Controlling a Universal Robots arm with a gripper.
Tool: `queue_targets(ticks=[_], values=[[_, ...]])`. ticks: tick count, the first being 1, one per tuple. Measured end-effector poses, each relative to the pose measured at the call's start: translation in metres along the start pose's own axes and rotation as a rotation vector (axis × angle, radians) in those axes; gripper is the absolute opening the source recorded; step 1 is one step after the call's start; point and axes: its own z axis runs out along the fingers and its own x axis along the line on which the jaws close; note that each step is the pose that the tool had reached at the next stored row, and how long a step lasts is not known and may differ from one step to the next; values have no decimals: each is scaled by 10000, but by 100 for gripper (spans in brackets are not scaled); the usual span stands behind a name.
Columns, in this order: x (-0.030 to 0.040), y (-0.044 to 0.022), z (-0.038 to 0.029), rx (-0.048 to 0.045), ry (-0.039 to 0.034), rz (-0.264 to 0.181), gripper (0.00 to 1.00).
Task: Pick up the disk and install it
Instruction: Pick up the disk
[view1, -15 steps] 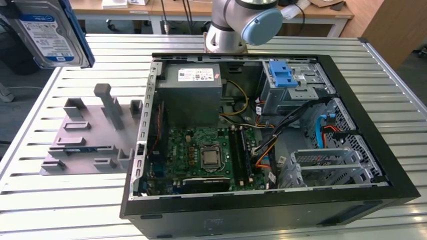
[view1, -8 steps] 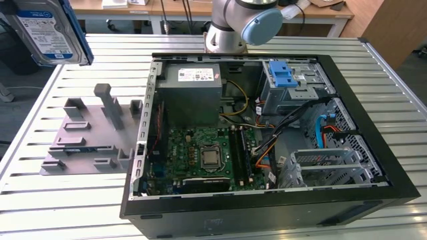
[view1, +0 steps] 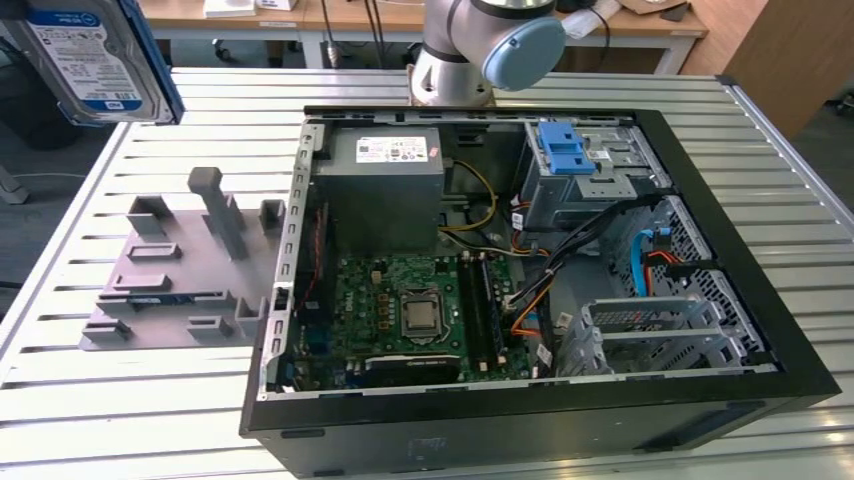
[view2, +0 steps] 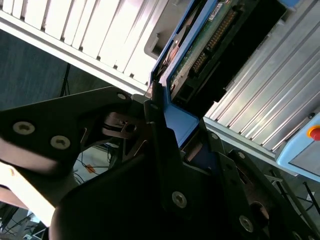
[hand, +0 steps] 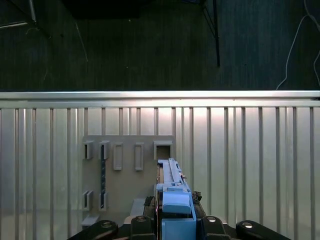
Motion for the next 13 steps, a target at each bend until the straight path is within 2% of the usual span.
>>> queue_targets(ticks=[10, 13], values=[[-2, 0, -138, 0, -1, 1, 36], [-2, 0, -151, 0, -1, 0, 36]])
